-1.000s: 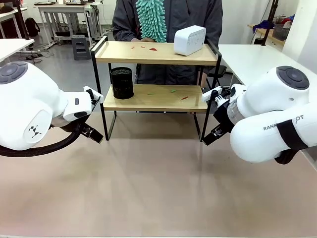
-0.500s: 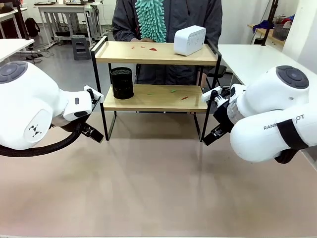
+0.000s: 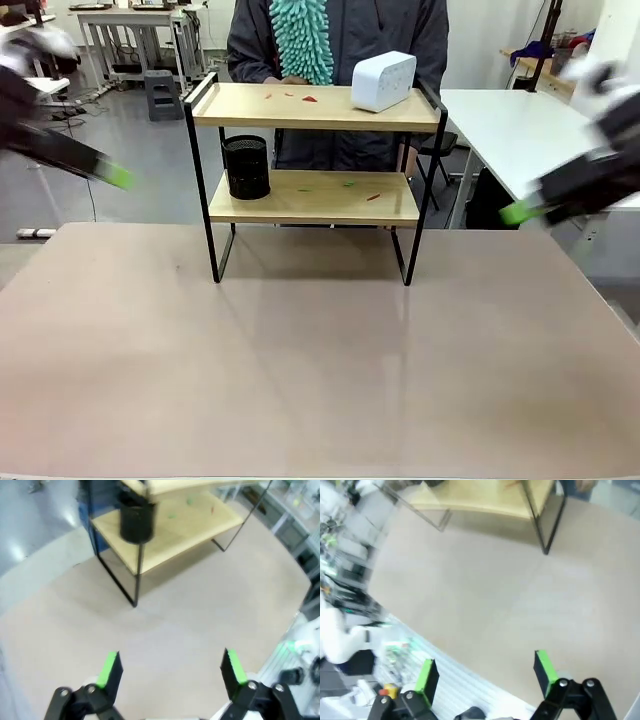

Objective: Clean the shelf.
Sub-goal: Pick up the Duster from the human.

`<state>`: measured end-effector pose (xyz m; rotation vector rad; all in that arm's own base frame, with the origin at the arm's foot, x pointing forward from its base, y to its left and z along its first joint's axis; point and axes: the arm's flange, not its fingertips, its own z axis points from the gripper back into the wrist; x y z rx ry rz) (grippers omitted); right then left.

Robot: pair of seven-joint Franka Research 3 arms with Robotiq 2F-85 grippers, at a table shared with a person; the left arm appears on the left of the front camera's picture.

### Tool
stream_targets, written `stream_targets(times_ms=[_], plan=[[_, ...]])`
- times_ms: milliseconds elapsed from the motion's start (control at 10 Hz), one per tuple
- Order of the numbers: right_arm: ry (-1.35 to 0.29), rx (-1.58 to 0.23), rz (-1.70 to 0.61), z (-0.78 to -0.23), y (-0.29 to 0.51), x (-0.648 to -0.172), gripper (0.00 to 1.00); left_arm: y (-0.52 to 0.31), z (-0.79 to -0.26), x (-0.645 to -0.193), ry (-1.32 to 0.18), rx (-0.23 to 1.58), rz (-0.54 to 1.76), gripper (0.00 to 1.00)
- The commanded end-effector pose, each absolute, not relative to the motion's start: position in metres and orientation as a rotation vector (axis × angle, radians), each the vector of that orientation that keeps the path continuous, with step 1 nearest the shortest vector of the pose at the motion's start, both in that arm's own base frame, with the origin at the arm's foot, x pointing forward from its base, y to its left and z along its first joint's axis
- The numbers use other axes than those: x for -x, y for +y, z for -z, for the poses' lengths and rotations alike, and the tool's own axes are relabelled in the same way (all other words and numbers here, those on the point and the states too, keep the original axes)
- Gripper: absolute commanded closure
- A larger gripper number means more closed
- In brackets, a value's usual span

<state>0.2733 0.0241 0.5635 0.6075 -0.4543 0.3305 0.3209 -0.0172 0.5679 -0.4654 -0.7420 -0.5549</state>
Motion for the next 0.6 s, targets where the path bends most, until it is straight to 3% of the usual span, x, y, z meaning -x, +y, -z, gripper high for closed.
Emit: stream_targets(times_ms=[0,200,400,500], plan=[[-0.544,-0.886,0.021,-0.535,-0.108,-0.258,0.0,0.105,-0.493,-0.261,-0.794,0.688,0.37,0.0],[-0.594,-1.034,0.261,-0.476,-0.168,-0.249,0.0,0.167,-0.423,-0.259,-0.903,0.987,0.17,0.0],[-0.527,-0.959,0.403,-0.43,-0.174,-0.264,0.0,0.185,-0.36,-0.259,-0.976,1.151,0.002,0.0],[-0.503,-0.775,0.442,-0.415,-0.153,-0.285,0.0,0.178,-0.35,-0.273,-0.9,1.148,-0.114,0.0]])
